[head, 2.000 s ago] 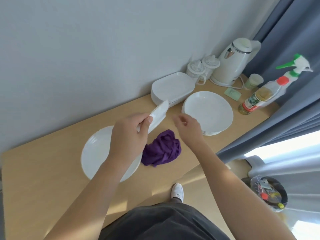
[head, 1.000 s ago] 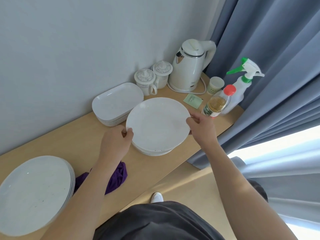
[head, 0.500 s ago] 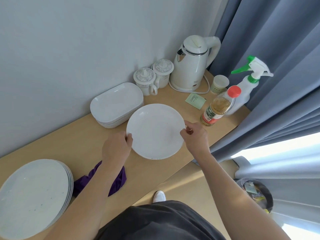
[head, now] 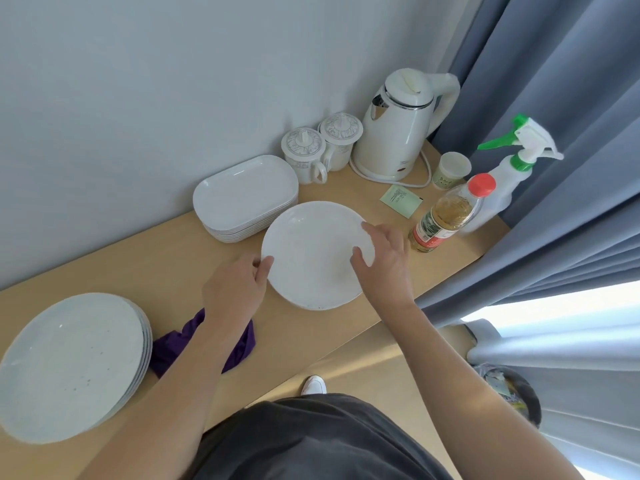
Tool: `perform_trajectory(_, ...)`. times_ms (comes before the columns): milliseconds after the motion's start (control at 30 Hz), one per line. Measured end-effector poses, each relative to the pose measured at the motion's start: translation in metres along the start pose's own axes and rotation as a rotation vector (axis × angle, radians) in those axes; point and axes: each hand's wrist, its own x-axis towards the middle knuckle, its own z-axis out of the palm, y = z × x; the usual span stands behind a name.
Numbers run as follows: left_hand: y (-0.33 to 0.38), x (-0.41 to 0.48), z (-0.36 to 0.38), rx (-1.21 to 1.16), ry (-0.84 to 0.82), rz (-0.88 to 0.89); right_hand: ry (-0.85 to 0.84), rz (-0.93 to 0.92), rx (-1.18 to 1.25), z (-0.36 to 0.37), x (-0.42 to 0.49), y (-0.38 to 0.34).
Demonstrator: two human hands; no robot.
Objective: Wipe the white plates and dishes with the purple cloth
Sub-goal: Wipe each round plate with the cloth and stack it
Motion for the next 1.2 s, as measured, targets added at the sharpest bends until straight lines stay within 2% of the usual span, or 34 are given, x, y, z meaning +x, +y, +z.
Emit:
perform_trajectory(100, -0.011, -0.011, -0.009, -0.028, 0.033, 0.017, 0.027, -0.186, 0.061, 0.010, -0.006, -0.028)
perform_trajectory(200, -0.029, -0.024, -0.023, -0.037, 0.070, 0.018, -0.032, -0.318, 0.142, 0.026, -0.019, -0.059)
perform_trajectory(367, -0.073, -0.052, -0.048, -0.054, 0.180, -0.022, -0.350, -0.431, 0.181, 0.065, -0.051, -0.096)
perform_trajectory(500, -0.106, -0.074, -0.061, -0.044, 0.276, -0.006, -0.609, -0.437, 0.090, 0.098, -0.077, -0.111)
perform_trajectory(667, -0.137, -0.090, -0.072, -0.023, 0.324, 0.006, -0.681, -0.410, -0.116, 0.128, -0.104, -0.124)
perform_trajectory(767, -0.151, -0.093, -0.076, -0.042, 0.329, 0.008, -0.784, -0.387, -0.284, 0.141, -0.118, -0.125)
perform_trajectory(867, -0.163, -0.095, -0.081, -0.052, 0.320, 0.003, -0.722, -0.421, -0.379, 0.153, -0.128, -0.120)
perform_trajectory(933, -0.174, -0.096, -0.084, -0.051, 0.308, -0.005, -0.643, -0.368, -0.251, 0.158, -0.129, -0.118)
perform_trajectory(1067, -0.201, -0.100, -0.091, -0.065, 0.315, -0.042, -0.533, -0.137, 0.062, 0.152, -0.125, -0.137)
perform_trajectory(1200, -0.233, -0.106, -0.099, -0.066, 0.297, -0.153, -0.431, -0.148, 0.249, 0.145, -0.125, -0.182)
